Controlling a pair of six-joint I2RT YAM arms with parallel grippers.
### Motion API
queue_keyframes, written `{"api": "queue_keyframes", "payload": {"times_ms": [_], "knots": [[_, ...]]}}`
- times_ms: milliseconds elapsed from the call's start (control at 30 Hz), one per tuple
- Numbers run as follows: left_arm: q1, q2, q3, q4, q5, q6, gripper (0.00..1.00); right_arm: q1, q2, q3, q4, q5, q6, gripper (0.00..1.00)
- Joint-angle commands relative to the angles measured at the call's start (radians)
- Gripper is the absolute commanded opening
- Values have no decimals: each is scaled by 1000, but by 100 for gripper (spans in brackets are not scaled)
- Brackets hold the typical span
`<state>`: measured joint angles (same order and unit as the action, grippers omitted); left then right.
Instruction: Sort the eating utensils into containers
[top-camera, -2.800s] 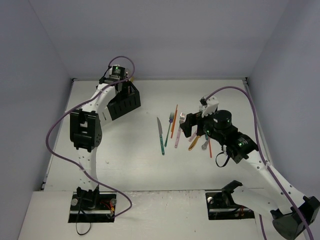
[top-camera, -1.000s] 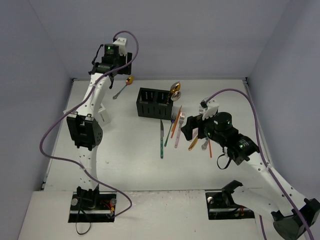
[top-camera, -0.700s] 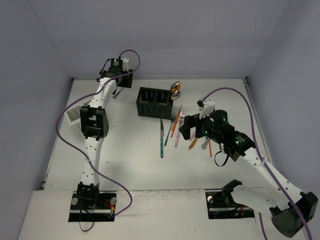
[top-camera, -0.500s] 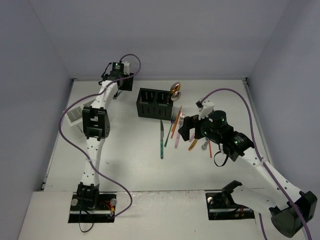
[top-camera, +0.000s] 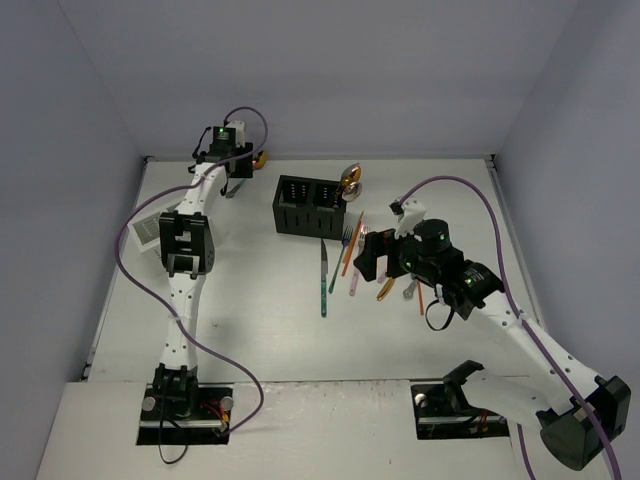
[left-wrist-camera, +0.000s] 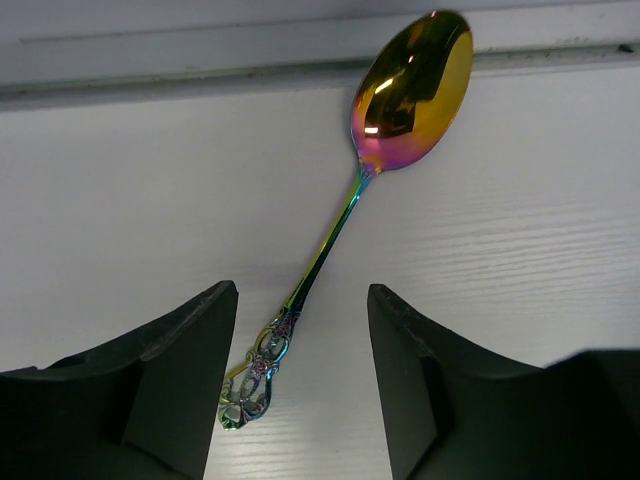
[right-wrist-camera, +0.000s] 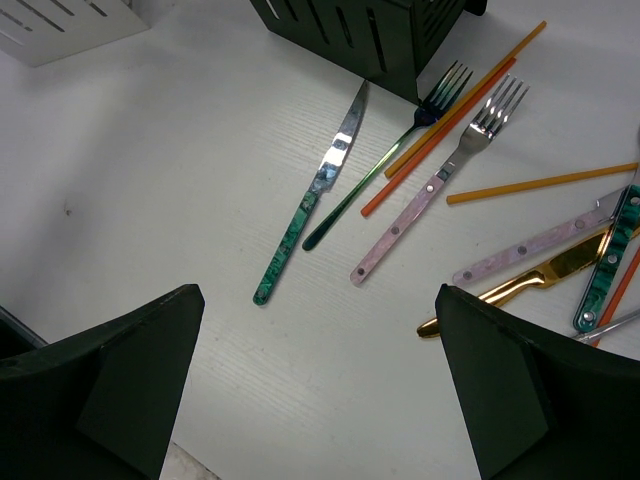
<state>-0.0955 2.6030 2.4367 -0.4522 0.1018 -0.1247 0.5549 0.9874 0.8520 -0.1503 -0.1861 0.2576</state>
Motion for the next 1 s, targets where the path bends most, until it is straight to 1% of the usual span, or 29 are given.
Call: {"api": "queue_keyframes", "payload": {"times_ms": [0,167,300,367,500,533,567,633,667,700,800,833,900,967], "knots": [[2,-13,23,-10,35,-28,48,-3,5,32,40,-12,10,100],[2,-8,-8,-39,16,-58,42,-3,1,32,40,-11,11,100],[2,-13,-12,-70,9,-86,30,-1,-10,30,40,-10,12,100],[2,-29,-45,-83,2,-102,27,-1,-13,31,40,-7,11,100],[-1,-79,-149,-122,16,-155,8,0,-22,36,40,-4,1,100],[-2,-100,-180,-127,19,-166,5,0,-24,37,40,-3,-1,100],[-5,-144,-254,-126,18,-177,2,0,-25,39,40,0,-4,100],[-22,-205,-351,-125,10,-196,0,0,-32,38,40,6,-12,100],[-32,-239,-403,-126,4,-201,0,0,-35,38,40,8,-17,100],[-50,-293,-487,-123,-10,-205,0,0,-38,39,40,8,-20,100],[-90,-417,-650,-124,-36,-231,0,0,-46,38,40,8,-31,100],[-103,-435,-695,-125,-42,-238,0,0,-51,37,40,8,-32,100],[-134,-512,-833,-132,-52,-259,0,0,-68,32,40,8,-34,100],[-176,-576,-922,-136,-57,-290,0,0,-83,23,40,9,-34,100]]}}
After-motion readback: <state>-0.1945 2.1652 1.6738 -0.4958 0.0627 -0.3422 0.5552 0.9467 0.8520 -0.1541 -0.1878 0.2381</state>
